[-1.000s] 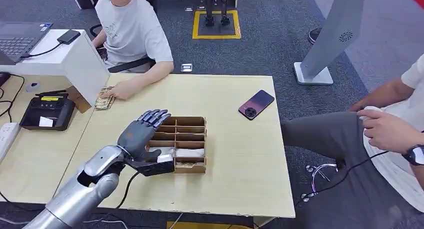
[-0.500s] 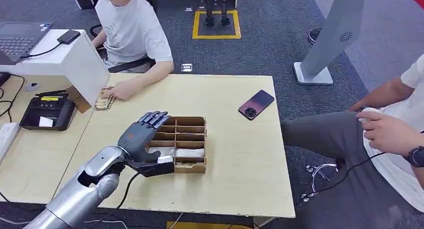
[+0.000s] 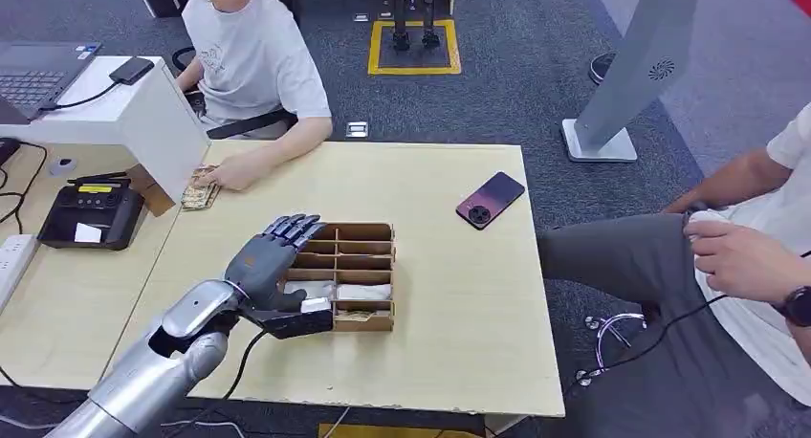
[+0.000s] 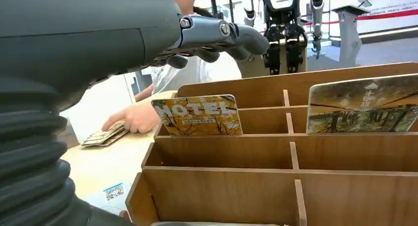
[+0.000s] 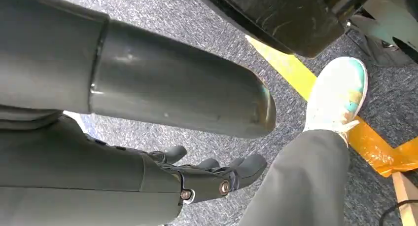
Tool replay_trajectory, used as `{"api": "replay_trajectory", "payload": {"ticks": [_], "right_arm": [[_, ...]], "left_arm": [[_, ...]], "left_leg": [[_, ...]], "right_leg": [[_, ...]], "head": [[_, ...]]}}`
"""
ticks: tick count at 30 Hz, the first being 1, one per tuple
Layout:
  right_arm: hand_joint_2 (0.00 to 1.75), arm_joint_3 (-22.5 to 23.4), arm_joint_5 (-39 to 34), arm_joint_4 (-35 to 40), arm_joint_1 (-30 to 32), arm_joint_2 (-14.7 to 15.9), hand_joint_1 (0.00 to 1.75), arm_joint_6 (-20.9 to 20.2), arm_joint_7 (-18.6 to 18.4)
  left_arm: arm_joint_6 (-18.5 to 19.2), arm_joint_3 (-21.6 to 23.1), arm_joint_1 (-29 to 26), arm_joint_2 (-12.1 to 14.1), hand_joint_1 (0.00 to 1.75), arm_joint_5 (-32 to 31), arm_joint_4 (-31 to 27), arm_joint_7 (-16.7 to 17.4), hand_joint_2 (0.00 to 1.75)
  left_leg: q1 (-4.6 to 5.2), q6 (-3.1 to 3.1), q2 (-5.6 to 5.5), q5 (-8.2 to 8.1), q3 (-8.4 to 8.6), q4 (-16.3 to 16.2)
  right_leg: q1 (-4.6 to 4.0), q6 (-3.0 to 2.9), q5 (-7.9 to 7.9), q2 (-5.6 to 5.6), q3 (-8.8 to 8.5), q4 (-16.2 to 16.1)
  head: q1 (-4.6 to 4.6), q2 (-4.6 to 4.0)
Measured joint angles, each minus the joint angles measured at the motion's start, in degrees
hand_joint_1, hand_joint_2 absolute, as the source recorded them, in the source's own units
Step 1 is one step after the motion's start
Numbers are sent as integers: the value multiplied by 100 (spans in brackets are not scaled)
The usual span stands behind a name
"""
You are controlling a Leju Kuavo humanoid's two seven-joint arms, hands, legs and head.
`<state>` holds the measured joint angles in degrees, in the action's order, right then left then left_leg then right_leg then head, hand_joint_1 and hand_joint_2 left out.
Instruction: Pass the card to the sensor for recognition and then transmit it.
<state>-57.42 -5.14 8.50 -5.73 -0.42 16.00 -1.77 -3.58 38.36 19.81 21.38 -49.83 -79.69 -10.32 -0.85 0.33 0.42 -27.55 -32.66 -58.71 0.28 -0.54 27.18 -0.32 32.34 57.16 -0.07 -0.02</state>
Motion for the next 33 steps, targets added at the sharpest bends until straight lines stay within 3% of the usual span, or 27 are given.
{"api": "replay_trajectory", "payload": {"ticks": [14, 15, 33], "right_arm": [[0, -2, 4, 0, 0, 0, 0, 2, -20], [0, -2, 4, 0, 0, 0, 0, 4, -11], [0, -31, 15, 2, -2, 0, 0, 20, 18]], "left_arm": [[-46, -13, 1, 2, 0, -44, 24, 61, 175], [-57, -18, 0, 2, 175, -57, 28, 72, 175], [-129, -136, 6, 46, 175, -142, 61, 177, 175]], "left_leg": [[0, 0, 0, 0, 0, 0], [0, 0, 0, 0, 0, 0], [0, 0, 1, 0, 1, 0]], "right_leg": [[0, 0, 0, 0, 0, 0], [0, 0, 0, 0, 0, 0], [0, 0, 0, 0, -2, 1]], "head": [[0, 0], [0, 0], [0, 0]]}}
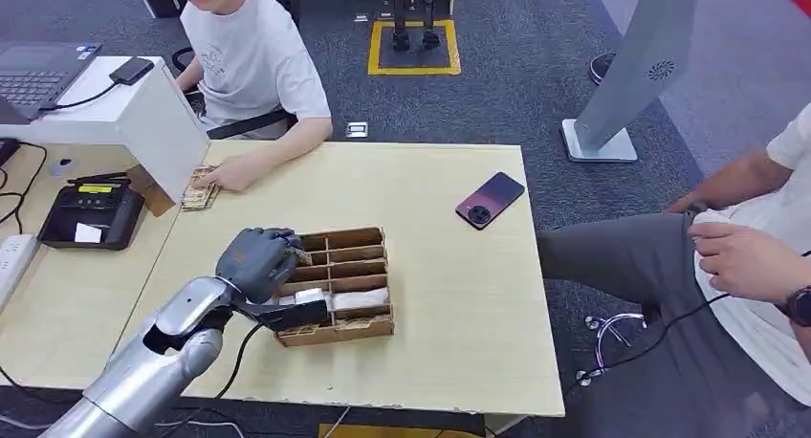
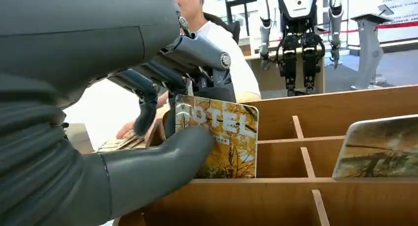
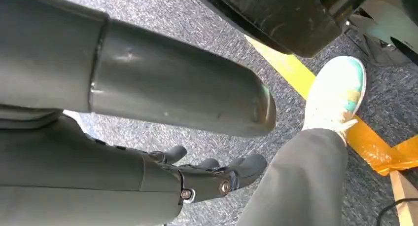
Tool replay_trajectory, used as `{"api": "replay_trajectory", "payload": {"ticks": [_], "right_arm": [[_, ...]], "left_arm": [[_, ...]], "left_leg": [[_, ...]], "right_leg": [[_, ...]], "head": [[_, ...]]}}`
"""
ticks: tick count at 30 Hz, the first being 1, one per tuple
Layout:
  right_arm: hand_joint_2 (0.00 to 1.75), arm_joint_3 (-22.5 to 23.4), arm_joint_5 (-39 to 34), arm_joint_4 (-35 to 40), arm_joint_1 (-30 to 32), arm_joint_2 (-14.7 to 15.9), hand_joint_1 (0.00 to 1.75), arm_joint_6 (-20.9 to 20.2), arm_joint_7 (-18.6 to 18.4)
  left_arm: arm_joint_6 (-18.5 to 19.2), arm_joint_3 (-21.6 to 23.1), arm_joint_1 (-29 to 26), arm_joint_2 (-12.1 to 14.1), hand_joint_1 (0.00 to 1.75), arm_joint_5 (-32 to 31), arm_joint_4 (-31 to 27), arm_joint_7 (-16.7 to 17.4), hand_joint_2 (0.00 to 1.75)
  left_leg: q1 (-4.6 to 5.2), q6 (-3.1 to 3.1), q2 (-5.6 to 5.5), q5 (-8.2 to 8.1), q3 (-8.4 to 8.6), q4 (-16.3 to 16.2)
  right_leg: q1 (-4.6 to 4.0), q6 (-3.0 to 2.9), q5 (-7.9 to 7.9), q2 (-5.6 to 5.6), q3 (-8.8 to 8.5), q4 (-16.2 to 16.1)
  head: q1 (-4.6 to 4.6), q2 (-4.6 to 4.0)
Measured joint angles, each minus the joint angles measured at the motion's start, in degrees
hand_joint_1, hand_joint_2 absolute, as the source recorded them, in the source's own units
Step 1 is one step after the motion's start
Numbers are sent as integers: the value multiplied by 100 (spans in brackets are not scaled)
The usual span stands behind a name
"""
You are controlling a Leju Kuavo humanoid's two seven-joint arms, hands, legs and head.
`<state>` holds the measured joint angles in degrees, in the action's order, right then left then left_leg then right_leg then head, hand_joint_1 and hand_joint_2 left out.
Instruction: Pass the card to the sensor for recognition and then transmit it.
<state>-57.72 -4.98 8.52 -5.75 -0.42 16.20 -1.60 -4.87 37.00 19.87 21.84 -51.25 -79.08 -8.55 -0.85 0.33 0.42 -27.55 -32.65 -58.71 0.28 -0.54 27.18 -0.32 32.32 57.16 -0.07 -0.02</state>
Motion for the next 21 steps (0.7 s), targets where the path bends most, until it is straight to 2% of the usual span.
{"api": "replay_trajectory", "payload": {"ticks": [21], "right_arm": [[0, -15, 61, 2, -14, 0, 0, -4, 22]], "left_arm": [[39, -4, 30, 13, 175, 24, 0, -74, 175]], "left_leg": [[0, 0, -1, 1, 1, 0]], "right_leg": [[0, 0, 0, 0, 0, 2]], "head": [[-2, 0]]}}
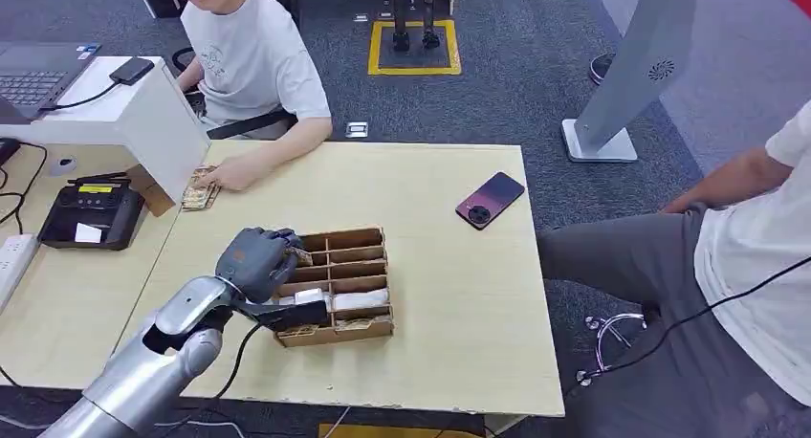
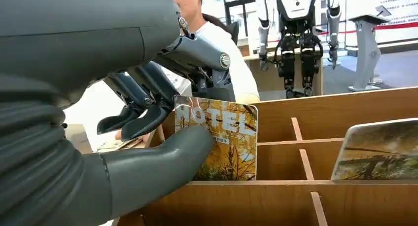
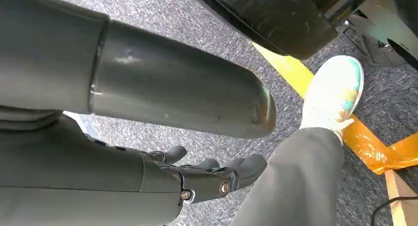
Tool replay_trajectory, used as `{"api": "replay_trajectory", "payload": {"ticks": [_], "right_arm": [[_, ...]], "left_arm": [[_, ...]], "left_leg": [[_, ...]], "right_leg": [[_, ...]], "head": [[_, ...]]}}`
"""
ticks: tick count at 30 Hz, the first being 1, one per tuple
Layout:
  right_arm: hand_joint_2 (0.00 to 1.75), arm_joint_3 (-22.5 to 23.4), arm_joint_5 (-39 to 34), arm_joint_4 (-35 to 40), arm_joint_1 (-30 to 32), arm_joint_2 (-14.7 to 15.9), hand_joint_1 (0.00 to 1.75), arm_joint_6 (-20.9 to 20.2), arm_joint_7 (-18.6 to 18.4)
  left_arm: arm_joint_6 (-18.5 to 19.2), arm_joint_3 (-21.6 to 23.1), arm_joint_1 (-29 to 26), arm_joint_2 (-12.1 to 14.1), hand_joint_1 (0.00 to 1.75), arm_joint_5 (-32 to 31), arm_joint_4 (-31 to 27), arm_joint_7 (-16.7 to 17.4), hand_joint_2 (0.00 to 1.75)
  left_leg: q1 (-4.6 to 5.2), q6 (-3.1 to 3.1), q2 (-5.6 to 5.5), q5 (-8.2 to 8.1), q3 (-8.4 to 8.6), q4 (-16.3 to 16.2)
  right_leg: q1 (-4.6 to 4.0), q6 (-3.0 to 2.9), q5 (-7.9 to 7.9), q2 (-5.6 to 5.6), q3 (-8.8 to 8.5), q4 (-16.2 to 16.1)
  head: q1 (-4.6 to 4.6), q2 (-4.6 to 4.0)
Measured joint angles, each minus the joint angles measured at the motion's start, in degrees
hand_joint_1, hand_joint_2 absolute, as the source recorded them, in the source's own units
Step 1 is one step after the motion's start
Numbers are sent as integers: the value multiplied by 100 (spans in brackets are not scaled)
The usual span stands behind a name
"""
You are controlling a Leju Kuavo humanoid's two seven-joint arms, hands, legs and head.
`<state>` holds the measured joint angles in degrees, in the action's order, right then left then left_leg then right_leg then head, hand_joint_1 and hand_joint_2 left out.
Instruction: Pass the card to the sensor for recognition and then transmit it.
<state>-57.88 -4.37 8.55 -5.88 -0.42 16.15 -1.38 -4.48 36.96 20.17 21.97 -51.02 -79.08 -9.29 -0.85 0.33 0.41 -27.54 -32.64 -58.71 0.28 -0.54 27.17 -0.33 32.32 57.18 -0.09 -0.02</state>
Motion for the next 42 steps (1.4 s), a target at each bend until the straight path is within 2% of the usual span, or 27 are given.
{"api": "replay_trajectory", "payload": {"ticks": [4, 7, 14, 16, 19, 21, 23, 26, 29, 33, 36, 42], "right_arm": [[0, -59, 35, 4, -28, -9, 0, -20, -20], [0, -101, 35, 9, -56, -22, 0, -20, -35], [0, -109, 26, 11, -77, -41, 0, -20, -59], [0, -111, 24, 18, -108, -70, 0, -20, -140], [0, -136, 42, 37, -182, -109, 0, -20, -175], [0, -140, 44, 44, -191, -127, 0, -22, -225], [0, -140, 53, 46, -187, -129, 0, -22, -258], [0, -140, 99, 50, -195, -142, 0, -20, -313], [0, -140, 50, 50, -193, -144, 0, -17, -323], [0, -125, -98, 50, -206, -142, 0, -17, -256], [0, -122, -79, 50, -213, -142, 0, -22, -256], [0, -122, -35, 52, -220, -144, 0, -55, -291]], "left_arm": [[341, -138, 208, 247, 175, 420, -77, -121, 175], [402, -265, 334, 354, 175, 488, -140, -140, 175], [432, -280, 349, 420, 175, 507, -201, -142, 175], [630, -282, 591, 486, 175, 722, -227, -59, 175], [1347, -441, 1515, 924, 175, 1607, -393, 213, 175], [2078, -653, 2460, 1236, 175, 2268, -424, 456, 175], [2602, -780, 3344, 1508, 175, 2540, -424, 598, 175], [2907, -815, 4191, 1830, 175, 2783, -435, 809, 175], [2878, -824, 4582, 2031, 175, 2907, -435, 870, 175], [2553, -824, 4708, 2142, 175, 2896, -433, 913, 175], [2282, -820, 4710, 2160, 175, 2706, -369, 959, 175], [1506, -811, 4519, 2087, 175, 1768, 90, 1104, 175]], "left_leg": [[-5, 10, 6, 8, -1, 0], [-5, 11, 1, 9, 0, 0], [-4, 12, 2, 10, 1, 0], [-16, 12, 0, 23, -14, -3], [-32, 31, 0, 40, -41, -7], [-35, 36, 2, 47, -52, -7], [-35, 39, 7, 49, -53, -7], [-33, 39, 25, 48, -52, -7], [-34, 39, 21, 48, -53, -6], [-34, 40, 18, 49, -54, -5], [-34, 42, 18, 51, -53, -5], [-33, 47, 18, 55, -52, -5]], "right_leg": [[-5, -9, -6, 4, 5, 2], [-5, -9, -6, 1, 4, 2], [-5, -9, -6, 2, 6, 4], [-13, -20, -15, -1, 16, 5], [-28, -41, -38, -2, 45, 5], [-32, -40, -45, 0, 56, 7], [-32, -41, -46, 4, 61, 15], [-32, -41, -46, 23, 66, 17], [-31, -41, -44, 21, 68, 17], [-31, -41, -44, 20, 67, 18], [-31, -43, -47, 20, 67, 18], [-30, -50, -52, 20, 67, 18]], "head": [[4, 0], [4, 0], [4, 0], [0, 0], [2, 2], [2, 0], [2, 0], [2, 2], [0, 2], [2, 0], [2, 0], [4, 0]]}}
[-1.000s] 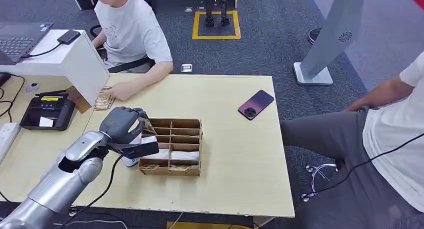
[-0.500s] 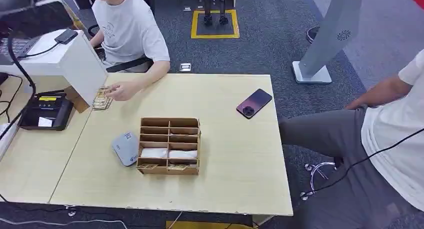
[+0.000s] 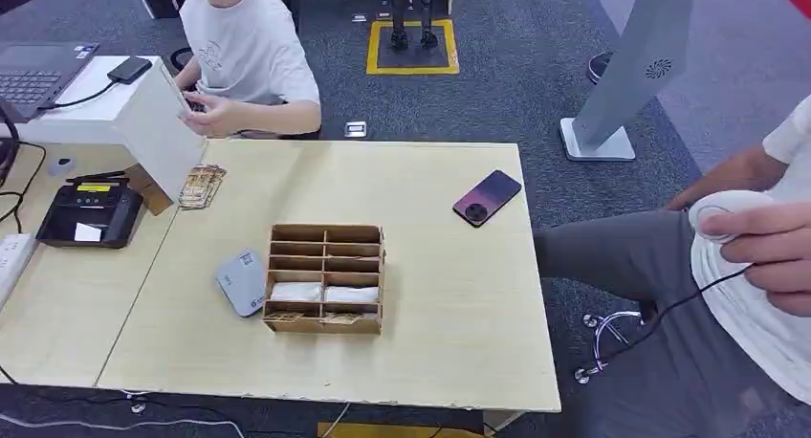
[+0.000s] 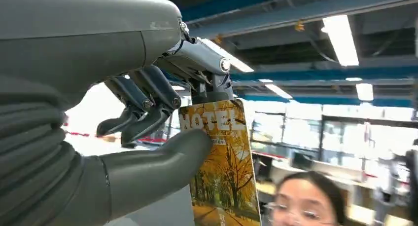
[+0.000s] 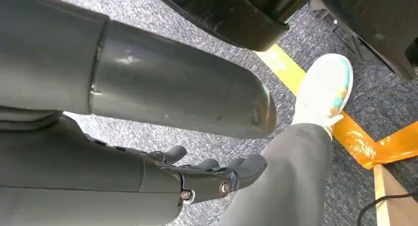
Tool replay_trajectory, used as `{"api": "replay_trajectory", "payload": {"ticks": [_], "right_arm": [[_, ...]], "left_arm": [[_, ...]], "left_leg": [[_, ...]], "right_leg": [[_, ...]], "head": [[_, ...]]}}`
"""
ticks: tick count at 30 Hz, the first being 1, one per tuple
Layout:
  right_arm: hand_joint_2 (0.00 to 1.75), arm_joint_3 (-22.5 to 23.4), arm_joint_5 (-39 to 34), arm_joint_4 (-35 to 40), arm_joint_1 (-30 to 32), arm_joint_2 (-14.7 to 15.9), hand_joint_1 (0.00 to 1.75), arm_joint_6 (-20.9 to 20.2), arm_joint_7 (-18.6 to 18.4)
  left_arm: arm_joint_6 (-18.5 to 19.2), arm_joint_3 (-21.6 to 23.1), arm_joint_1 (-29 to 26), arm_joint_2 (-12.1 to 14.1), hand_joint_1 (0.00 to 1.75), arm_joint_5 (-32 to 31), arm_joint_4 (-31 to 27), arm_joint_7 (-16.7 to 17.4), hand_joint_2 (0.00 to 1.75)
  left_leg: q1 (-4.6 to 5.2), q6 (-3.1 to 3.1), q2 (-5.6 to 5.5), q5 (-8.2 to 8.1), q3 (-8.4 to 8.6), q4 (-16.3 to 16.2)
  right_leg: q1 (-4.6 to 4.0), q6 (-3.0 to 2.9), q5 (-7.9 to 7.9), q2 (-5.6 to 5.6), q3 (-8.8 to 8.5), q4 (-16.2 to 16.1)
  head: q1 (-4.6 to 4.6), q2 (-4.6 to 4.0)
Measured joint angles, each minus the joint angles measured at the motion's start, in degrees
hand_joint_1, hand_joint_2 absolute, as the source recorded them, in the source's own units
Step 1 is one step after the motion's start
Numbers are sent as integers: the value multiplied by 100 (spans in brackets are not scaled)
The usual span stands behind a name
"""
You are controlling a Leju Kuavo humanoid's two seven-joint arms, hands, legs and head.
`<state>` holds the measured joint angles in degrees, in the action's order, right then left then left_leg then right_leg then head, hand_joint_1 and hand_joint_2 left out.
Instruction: Pass the card to the sensor for recognition and then transmit it.
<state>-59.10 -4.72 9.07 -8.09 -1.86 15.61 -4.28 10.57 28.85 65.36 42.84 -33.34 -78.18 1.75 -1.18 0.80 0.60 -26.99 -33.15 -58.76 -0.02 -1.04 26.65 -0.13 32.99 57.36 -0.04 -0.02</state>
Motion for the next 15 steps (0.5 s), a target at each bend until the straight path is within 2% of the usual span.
{"api": "replay_trajectory", "payload": {"ticks": [4, 7, 15], "right_arm": [[0, -2, 79, 2, 1, 0, 0, -15, -37], [0, -2, 76, 4, -2, 0, 0, -42, -42], [0, -2, 157, 4, 0, 0, 0, -37, -35]], "left_arm": [[-528, -4, -324, -131, 175, -951, 485, 90, 175], [-736, -35, -578, -306, 175, -1171, 837, 24, 175], [-976, -37, -1076, -651, 175, -1835, 1337, 68, 175]], "left_leg": [[0, 1, 1, 0, 0, 0], [0, 1, -1, 1, 0, 0], [1, 0, 1, 0, -1, 0]], "right_leg": [[0, -3, -2, 1, 2, 0], [0, -3, -2, -1, 1, 1], [1, -3, -2, 1, 1, 1]], "head": [[-2, 0], [-2, 0], [-4, 0]]}}
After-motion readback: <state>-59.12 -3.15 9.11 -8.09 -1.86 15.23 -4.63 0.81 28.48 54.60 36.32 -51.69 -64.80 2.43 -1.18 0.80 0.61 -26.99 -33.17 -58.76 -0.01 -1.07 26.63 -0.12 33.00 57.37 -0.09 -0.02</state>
